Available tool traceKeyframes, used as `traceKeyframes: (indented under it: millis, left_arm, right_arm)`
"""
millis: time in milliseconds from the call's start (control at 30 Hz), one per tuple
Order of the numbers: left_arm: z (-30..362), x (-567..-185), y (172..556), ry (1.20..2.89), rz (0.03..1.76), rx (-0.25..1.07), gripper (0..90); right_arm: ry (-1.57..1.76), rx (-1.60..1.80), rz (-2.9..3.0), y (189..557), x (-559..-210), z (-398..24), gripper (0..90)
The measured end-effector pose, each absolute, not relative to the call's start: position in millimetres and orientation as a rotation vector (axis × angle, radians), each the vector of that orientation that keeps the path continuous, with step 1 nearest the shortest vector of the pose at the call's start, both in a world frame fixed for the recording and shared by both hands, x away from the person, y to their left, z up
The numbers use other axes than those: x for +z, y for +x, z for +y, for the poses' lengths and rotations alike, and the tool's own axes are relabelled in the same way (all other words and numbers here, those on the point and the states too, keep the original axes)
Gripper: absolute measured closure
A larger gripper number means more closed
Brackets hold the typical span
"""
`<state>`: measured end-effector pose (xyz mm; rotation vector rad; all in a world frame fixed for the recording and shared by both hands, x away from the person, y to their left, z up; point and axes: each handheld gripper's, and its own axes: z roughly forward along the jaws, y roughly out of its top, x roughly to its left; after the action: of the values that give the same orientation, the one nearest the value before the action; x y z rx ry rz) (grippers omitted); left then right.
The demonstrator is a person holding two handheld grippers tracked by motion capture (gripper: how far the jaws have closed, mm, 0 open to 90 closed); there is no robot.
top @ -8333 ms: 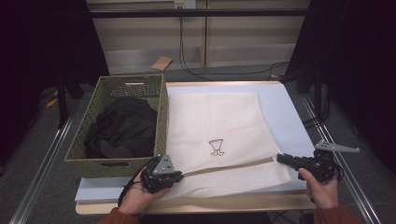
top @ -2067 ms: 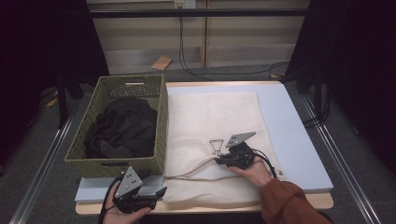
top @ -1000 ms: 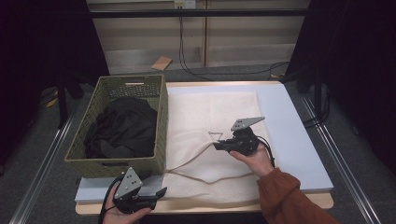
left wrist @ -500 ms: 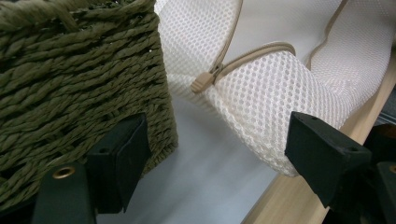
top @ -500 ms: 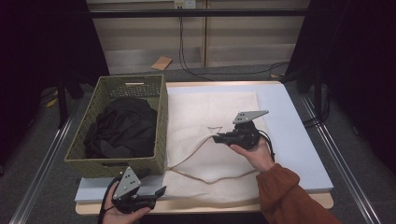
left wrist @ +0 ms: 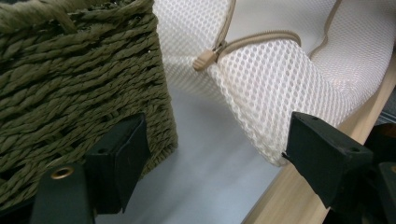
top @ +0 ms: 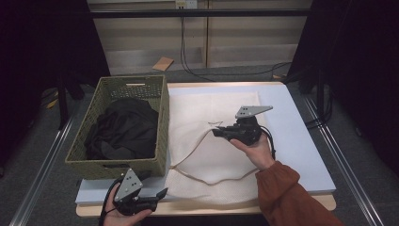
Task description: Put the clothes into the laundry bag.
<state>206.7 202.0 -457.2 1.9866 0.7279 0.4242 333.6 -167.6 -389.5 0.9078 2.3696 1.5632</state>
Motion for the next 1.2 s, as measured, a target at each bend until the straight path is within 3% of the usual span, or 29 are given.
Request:
traceKeyframes:
  millis: [367,633,800,1200]
  left_arm:
    - [199.5,-453.0,200.8,1.987,0.692,0.413,21.5]
    - [210.4,-435.2,200.5,1.956,0.683,0.475,22.7]
    - [216.7,-419.2,198.8,1.940,0.669,0.466,30.5]
    - [236.7,-389.1,225.9,1.896,0.745,0.497,26.3]
  right_arm:
    - [0.901,1.605,2.351,337.7,-385.3,-174.5,86.9]
    - [0.905,1.595,2.377,338.3,-388.6,-175.1,86.8]
    - [0.907,1.586,2.387,338.5,-390.5,-173.7,86.7]
    - [0.901,1.586,2.394,339.0,-390.7,-176.6,86.7]
